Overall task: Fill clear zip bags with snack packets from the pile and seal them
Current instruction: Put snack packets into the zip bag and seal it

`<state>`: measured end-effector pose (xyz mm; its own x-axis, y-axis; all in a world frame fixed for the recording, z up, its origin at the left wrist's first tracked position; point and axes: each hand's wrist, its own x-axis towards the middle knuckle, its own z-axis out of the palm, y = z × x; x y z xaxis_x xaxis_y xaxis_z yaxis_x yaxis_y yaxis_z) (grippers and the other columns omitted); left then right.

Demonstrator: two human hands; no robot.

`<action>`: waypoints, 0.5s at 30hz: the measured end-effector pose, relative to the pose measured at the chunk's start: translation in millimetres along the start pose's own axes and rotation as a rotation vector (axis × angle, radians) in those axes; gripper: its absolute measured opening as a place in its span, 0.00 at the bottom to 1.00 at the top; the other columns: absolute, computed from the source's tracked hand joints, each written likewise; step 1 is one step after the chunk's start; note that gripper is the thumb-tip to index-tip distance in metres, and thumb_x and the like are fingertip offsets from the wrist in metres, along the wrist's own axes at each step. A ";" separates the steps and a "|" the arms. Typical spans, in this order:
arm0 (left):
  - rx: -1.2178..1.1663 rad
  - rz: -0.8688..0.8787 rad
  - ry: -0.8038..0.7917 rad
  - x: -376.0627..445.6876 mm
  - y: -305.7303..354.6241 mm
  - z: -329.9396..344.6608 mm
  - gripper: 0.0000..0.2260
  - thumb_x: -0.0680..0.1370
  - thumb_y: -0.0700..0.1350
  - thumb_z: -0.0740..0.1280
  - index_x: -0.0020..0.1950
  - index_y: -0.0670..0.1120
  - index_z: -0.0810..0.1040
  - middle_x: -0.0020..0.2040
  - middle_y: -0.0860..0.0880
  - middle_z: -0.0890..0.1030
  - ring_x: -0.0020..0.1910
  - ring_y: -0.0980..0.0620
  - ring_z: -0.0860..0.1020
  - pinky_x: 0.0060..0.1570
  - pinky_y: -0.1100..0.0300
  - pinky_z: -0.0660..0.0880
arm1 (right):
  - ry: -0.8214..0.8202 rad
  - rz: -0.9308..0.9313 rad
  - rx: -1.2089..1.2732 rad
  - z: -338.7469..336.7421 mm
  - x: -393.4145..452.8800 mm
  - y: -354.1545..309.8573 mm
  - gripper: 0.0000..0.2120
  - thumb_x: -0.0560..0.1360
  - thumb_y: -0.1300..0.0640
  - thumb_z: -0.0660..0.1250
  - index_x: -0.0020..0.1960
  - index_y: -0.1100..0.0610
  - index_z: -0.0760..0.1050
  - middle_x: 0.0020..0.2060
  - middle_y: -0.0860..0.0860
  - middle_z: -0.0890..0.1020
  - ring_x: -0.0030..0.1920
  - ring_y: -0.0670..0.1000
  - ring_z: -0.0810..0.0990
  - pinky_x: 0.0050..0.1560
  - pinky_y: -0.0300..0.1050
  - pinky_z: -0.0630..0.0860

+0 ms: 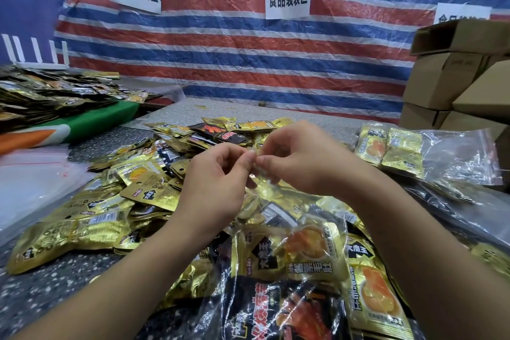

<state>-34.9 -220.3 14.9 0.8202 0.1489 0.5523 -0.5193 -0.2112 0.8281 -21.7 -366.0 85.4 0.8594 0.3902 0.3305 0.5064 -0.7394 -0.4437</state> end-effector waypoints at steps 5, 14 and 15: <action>0.005 0.026 0.006 0.6 -1.6 -0.4 0.09 0.80 0.43 0.66 0.41 0.47 0.80 0.32 0.53 0.82 0.29 0.60 0.79 0.30 0.70 0.71 | 0.003 0.008 -0.012 2.4 -0.2 -1.2 0.11 0.78 0.50 0.69 0.38 0.50 0.79 0.32 0.47 0.84 0.36 0.47 0.83 0.42 0.48 0.80; -0.063 -0.052 -0.051 1.1 -2.0 0.2 0.10 0.81 0.49 0.64 0.44 0.47 0.80 0.36 0.50 0.84 0.32 0.53 0.82 0.30 0.63 0.75 | 0.011 0.021 0.012 0.5 0.3 -1.8 0.11 0.79 0.51 0.68 0.39 0.53 0.80 0.31 0.48 0.84 0.32 0.45 0.81 0.36 0.46 0.78; -0.071 -0.065 -0.076 0.7 -1.8 0.2 0.10 0.81 0.49 0.63 0.45 0.48 0.80 0.37 0.51 0.84 0.33 0.53 0.82 0.30 0.62 0.75 | 0.000 0.026 0.015 0.2 0.1 -2.0 0.11 0.79 0.51 0.67 0.39 0.53 0.80 0.32 0.48 0.84 0.34 0.46 0.82 0.38 0.48 0.80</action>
<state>-33.3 -220.0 13.8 0.8670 0.0854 0.4910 -0.4783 -0.1340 0.8679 -22.7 -364.3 86.1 0.8722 0.3711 0.3187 0.4850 -0.7411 -0.4643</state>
